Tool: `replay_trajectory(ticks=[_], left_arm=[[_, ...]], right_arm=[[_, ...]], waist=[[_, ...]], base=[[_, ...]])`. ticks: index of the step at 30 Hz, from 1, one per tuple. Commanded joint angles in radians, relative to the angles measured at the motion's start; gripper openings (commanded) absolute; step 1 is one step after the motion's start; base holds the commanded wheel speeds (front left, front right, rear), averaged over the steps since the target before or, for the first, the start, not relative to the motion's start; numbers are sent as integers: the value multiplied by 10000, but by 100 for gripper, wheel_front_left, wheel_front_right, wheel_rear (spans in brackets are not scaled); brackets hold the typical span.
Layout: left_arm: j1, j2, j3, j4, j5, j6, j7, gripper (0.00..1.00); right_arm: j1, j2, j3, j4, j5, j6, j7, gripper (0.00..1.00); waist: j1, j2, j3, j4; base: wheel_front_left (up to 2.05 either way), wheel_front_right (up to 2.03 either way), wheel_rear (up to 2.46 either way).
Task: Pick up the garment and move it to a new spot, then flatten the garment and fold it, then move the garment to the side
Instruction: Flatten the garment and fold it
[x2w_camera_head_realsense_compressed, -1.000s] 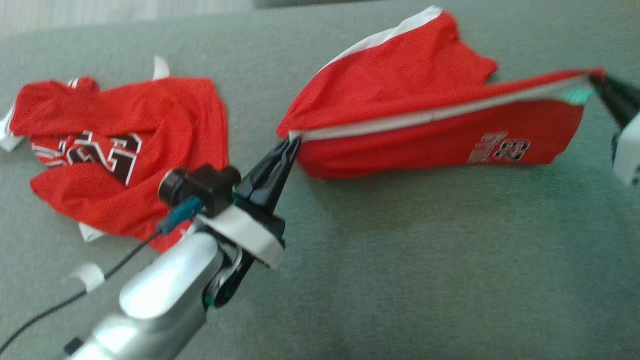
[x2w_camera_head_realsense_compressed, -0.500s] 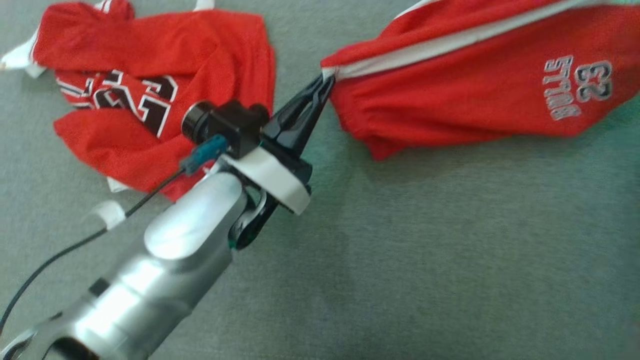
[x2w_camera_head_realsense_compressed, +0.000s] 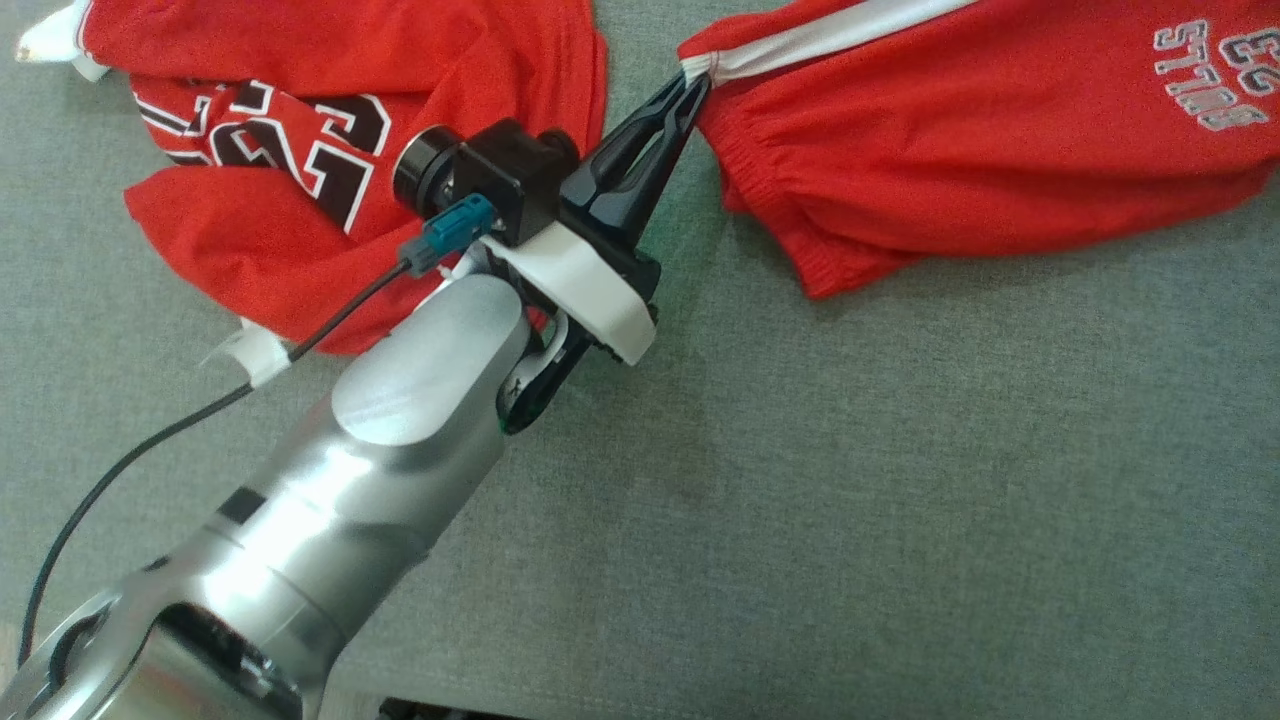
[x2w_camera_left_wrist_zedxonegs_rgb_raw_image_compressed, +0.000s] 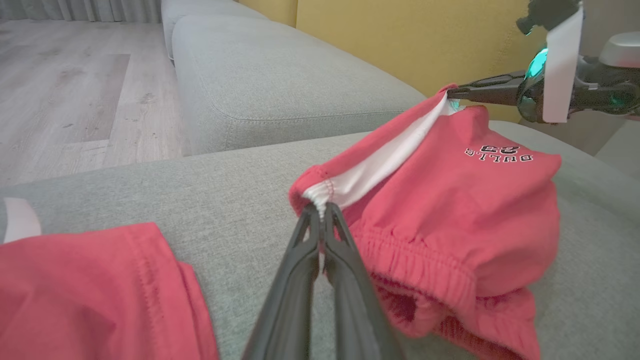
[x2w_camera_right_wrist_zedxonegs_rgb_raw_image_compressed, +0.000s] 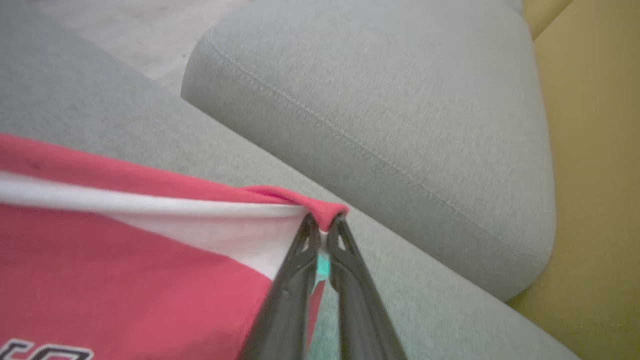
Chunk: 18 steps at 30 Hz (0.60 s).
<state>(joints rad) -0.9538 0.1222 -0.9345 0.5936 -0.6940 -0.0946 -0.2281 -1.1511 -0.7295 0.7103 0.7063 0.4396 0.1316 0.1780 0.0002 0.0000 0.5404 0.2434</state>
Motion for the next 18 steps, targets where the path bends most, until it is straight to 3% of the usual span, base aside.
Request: replay_trajectory(ticks=[1,3,11,18], left_arm=[[-352,180,314,-125,37,-27,-113,53],[-399,143,345,31,52,-44,-163,100],[-12,380,1292,24,47,317,-326,100],[1532,826,3529,-1611,582,905,-334,100]], right_arm=[[-119,-5,-77,-97,-93,-9,-278,100],[-244,155,-152,145,-187,-9,-761,100],[15,907,-912,1168,-142,-9,-2761,100],[993,1920,-2240,1253,271,-9,-4214,100]], waist=[[-2,0,13,2],[-2,0,10,-23],[-2,0,-720,-376],[-2,0,-1952,-932]], base=[[0,0,0],[0,0,0],[0,0,0],[0,0,0]])
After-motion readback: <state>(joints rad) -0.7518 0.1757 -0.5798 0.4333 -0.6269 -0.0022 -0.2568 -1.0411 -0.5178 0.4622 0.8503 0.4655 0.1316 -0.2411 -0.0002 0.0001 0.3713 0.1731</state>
